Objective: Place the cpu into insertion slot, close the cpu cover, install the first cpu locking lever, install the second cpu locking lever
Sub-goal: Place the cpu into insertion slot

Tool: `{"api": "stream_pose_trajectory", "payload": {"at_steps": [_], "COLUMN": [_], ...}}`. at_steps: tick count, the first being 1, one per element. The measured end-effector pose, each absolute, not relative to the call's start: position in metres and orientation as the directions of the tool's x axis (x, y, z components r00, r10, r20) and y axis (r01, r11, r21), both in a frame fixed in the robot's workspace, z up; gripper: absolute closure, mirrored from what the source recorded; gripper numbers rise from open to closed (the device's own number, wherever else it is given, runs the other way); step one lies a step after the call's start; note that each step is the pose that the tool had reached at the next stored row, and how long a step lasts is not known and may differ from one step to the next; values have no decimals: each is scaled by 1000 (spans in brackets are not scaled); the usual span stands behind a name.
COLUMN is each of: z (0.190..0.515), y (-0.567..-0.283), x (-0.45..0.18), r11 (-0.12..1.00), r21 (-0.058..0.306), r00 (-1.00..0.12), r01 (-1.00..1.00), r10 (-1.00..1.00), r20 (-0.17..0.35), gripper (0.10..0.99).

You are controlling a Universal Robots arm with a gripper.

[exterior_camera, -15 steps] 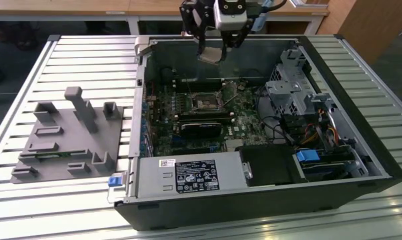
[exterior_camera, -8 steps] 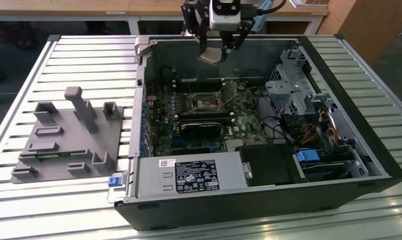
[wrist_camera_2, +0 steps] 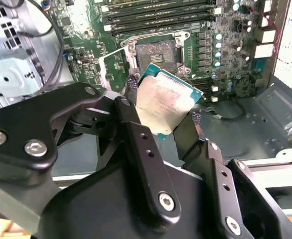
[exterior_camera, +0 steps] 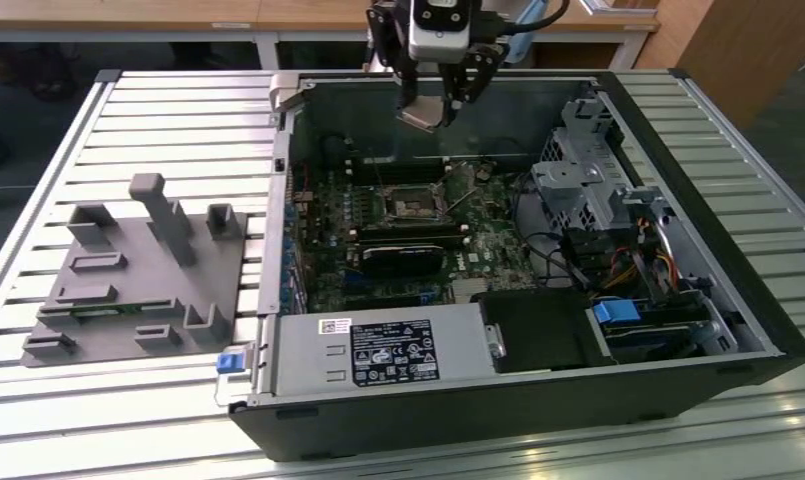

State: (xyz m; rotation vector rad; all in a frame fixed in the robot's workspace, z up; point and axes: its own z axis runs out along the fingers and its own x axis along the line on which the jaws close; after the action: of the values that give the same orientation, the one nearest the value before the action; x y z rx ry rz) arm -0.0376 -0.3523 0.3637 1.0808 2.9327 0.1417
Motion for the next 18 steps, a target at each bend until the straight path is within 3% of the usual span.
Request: {"api": "stream_pose_trajectory", "payload": {"at_steps": [18], "z": [360], "y": [-352], "x": [-38], "r11": [584], "r21": [89], "r00": [-588], "r01": [807], "r10": [809], "r20": [19], "gripper": [549]}}
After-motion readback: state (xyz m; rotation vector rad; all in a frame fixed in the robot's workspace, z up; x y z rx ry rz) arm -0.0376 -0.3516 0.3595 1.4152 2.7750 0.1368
